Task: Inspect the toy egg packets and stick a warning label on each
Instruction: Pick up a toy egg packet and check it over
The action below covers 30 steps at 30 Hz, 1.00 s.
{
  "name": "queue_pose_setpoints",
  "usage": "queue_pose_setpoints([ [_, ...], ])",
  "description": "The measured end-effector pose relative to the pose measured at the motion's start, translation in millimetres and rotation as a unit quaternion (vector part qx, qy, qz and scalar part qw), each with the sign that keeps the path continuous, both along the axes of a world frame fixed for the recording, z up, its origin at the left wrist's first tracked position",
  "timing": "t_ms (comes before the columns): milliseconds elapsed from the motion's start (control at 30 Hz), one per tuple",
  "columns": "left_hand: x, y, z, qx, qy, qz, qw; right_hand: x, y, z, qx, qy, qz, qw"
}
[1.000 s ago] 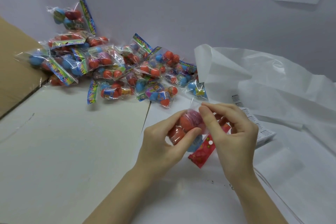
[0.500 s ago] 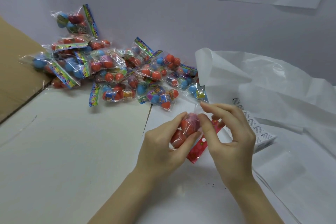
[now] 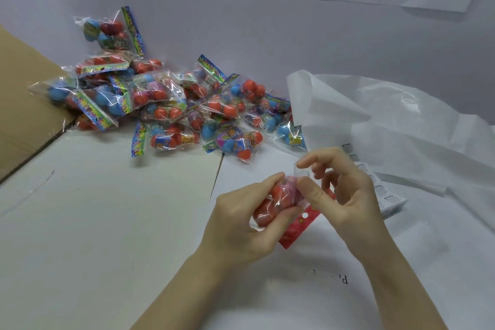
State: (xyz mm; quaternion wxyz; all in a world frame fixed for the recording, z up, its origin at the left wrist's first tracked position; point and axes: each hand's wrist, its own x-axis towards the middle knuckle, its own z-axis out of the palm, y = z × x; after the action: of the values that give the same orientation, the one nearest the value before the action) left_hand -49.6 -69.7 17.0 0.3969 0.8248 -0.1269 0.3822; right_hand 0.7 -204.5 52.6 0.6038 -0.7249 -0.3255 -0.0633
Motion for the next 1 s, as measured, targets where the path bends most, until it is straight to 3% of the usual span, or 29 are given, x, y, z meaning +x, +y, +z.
queue_pose_setpoints([
  [267,0,-1,0,-0.022,0.008,0.012,1.000,4,-3,-1,0.018,-0.068,-0.080,0.994],
  [500,2,-2,1,-0.018,-0.006,0.088,0.996,-5,8,-2,0.015,-0.162,-0.096,0.982],
  [633,2,-3,-2,0.015,-0.012,0.113,0.993,-7,13,-6,-0.012,-0.213,-0.189,0.959],
  [833,6,3,-5,0.051,0.007,0.153,0.987,-13,12,-1,-0.073,-0.217,-0.243,0.943],
  [1000,7,4,-6,0.052,-0.010,0.166,0.985,-20,10,15,-0.102,-0.181,-0.231,0.950],
])
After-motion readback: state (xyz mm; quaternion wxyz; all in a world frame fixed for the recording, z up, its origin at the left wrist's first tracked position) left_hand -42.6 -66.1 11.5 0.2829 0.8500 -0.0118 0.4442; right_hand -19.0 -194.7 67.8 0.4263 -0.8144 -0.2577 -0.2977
